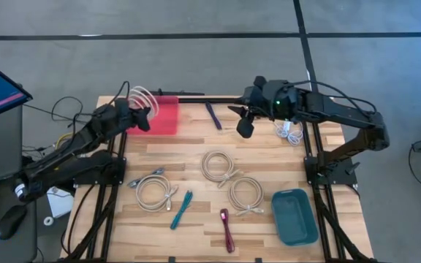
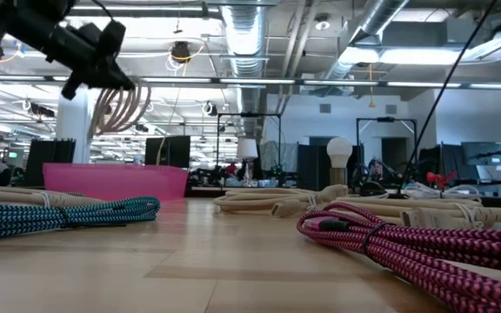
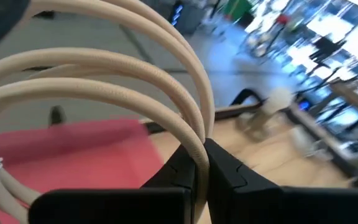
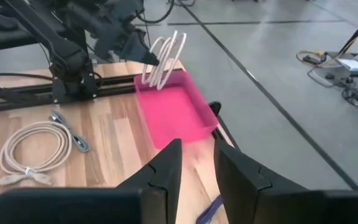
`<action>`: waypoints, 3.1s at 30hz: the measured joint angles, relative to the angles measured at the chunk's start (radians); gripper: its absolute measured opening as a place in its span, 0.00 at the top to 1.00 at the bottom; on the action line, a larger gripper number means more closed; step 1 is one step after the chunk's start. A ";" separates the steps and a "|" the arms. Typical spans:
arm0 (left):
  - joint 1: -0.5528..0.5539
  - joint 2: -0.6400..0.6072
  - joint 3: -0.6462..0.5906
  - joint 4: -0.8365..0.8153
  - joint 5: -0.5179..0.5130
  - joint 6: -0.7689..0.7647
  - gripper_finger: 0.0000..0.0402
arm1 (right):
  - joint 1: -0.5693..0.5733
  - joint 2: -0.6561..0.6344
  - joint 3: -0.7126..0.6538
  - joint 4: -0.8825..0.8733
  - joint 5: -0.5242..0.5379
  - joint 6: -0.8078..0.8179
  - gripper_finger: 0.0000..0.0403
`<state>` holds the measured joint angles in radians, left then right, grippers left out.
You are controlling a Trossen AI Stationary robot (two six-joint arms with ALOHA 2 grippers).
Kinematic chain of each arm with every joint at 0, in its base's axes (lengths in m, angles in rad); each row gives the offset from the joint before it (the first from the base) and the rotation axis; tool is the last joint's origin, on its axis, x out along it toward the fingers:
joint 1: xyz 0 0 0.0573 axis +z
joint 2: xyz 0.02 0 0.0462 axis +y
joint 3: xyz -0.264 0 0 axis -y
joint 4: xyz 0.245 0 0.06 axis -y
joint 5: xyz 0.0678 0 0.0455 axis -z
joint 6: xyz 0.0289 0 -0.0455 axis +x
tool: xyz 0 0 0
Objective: Pick & Place USB Port
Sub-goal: Put the brown USB cable into the red bin, then put the violet charger cable into the blue bin
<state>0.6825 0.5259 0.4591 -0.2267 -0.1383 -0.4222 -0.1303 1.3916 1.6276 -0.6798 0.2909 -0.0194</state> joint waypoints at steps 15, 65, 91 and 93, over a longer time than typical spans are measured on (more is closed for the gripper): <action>0.100 0.282 -0.001 0.021 0.023 0.047 0.97 | 0.011 -0.004 0.000 -0.026 0.003 0.013 0.83; -0.068 0.094 -0.001 0.508 0.509 -0.041 0.88 | 0.011 0.045 -0.001 -0.043 -0.001 0.012 0.83; -0.182 -0.014 -0.001 0.547 0.505 -0.107 0.89 | -0.122 0.315 -0.001 -0.090 0.047 0.312 0.60; -0.182 -0.014 -0.001 0.547 0.505 -0.107 0.89 | -0.136 0.333 -0.001 -0.085 0.017 0.347 0.54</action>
<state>0.5003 0.5121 0.4583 0.3206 0.3668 -0.5289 -0.2666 1.7244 1.6268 -0.7652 0.3083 0.3273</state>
